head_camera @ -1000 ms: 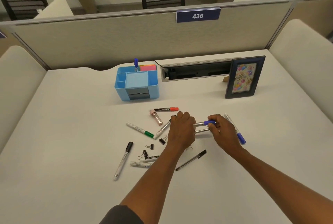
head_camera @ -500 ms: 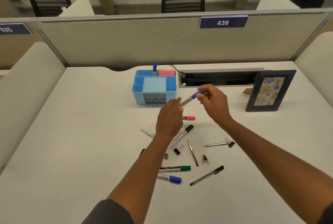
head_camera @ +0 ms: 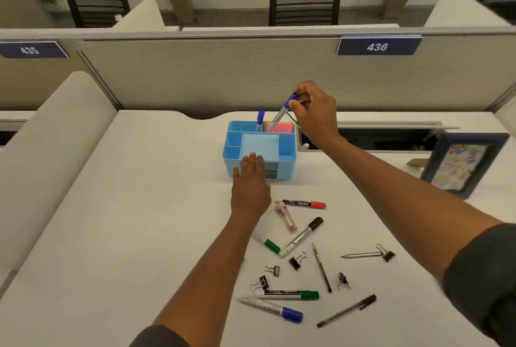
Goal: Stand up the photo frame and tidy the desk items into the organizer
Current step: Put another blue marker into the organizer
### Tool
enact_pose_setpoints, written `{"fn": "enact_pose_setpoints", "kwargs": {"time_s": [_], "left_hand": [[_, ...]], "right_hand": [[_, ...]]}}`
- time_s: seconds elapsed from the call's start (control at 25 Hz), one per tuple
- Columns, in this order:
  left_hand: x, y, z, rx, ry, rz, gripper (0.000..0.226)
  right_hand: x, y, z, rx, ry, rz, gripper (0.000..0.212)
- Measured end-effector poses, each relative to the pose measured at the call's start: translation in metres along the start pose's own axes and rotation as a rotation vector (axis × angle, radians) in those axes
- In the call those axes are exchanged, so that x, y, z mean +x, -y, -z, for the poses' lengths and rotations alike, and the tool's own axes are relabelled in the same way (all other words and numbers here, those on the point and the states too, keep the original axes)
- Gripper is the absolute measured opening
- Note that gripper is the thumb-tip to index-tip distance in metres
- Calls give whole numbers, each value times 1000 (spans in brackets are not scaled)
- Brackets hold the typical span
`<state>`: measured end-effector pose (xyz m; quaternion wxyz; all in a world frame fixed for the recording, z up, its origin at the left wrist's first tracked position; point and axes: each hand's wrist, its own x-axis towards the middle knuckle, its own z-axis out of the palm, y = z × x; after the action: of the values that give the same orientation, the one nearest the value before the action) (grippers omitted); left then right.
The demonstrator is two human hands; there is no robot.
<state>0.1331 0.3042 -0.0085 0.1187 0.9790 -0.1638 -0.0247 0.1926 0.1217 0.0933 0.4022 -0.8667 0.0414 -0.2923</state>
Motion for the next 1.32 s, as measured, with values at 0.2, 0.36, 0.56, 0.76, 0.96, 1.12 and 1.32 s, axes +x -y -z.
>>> {"fn": "enact_pose_setpoints", "kwargs": {"time_s": [0.2, 0.36, 0.56, 0.76, 0.96, 1.12, 1.32], "left_hand": [[1, -2, -2, -26, -2, 5, 74], [0, -2, -5, -35, -8, 17, 75], [0, 0, -7, -43, -11, 16, 75], [1, 2, -10, -36, -19, 8, 75], [1, 2, -12, -57, -36, 6, 76], [1, 2, -15, -54, -33, 7, 78], [0, 6, -11, -58, -2, -6, 79]], "right_hand": [[22, 0, -46, -25, 74, -4, 14], [19, -7, -72, -76, 182, -49, 11], [11, -15, -90, -153, 249, -81, 8], [10, -25, -103, -227, 289, -133, 8], [13, -29, -108, -249, 284, -169, 13], [8, -30, -105, -225, 285, -162, 27], [1, -32, -82, -253, 260, -181, 28]]}}
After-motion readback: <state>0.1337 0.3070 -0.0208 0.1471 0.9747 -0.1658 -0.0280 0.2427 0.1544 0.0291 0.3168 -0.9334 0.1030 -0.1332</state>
